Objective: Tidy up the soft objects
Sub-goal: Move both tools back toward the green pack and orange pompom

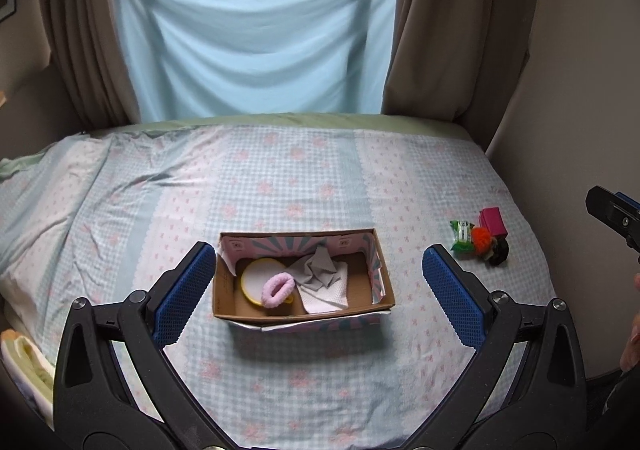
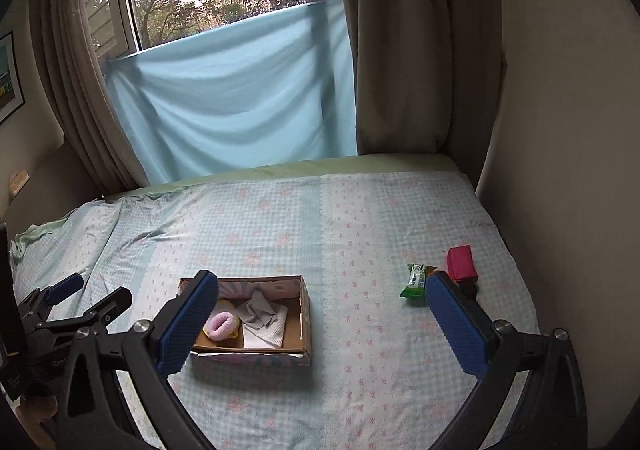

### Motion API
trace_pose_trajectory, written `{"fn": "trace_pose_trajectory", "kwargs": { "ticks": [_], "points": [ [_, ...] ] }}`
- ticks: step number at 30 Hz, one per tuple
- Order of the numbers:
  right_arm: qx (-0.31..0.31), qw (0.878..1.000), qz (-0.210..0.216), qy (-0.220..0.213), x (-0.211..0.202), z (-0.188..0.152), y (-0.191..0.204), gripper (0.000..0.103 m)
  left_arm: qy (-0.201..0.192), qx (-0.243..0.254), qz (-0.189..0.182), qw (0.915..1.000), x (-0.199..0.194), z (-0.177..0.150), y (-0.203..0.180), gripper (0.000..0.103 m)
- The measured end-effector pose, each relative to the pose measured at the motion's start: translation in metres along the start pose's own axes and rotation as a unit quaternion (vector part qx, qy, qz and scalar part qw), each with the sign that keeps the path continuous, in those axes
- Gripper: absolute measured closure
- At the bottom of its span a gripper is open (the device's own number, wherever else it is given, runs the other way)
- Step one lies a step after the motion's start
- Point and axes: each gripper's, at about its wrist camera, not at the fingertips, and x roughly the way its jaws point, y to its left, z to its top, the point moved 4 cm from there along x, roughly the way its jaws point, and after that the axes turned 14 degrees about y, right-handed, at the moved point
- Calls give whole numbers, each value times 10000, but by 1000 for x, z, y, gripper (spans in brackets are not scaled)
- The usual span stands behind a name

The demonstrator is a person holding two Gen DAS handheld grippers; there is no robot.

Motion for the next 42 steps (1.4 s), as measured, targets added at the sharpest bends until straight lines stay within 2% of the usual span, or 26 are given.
{"fn": "trace_pose_trajectory", "kwargs": {
  "ticks": [6,11,15,21,25,30,37,42],
  "points": [
    [348,9991,-206,-150,-12,-8,-62,0,-21,127,-181,9998,7,7,-51,0],
    [573,9974,-378,-219,-14,-8,-116,0,97,240,-352,9990,29,10,-100,0],
    [598,9970,-443,-215,-4,-9,-153,0,213,274,-467,9983,52,16,-139,0],
    [539,9980,-321,-111,30,-5,-208,0,420,326,-629,9966,97,33,-195,0],
    [490,9983,-306,47,63,-4,-240,0,660,359,-723,9945,142,48,-228,0],
    [417,9984,-215,309,114,-9,-273,0,1150,375,-831,9892,214,63,-262,0],
    [343,9963,-158,773,202,-24,-311,0,1910,572,-906,9757,326,71,-300,0],
    [302,9943,-82,1019,260,-36,-329,0,2482,797,-973,9605,406,69,-323,1]
  ]
}}
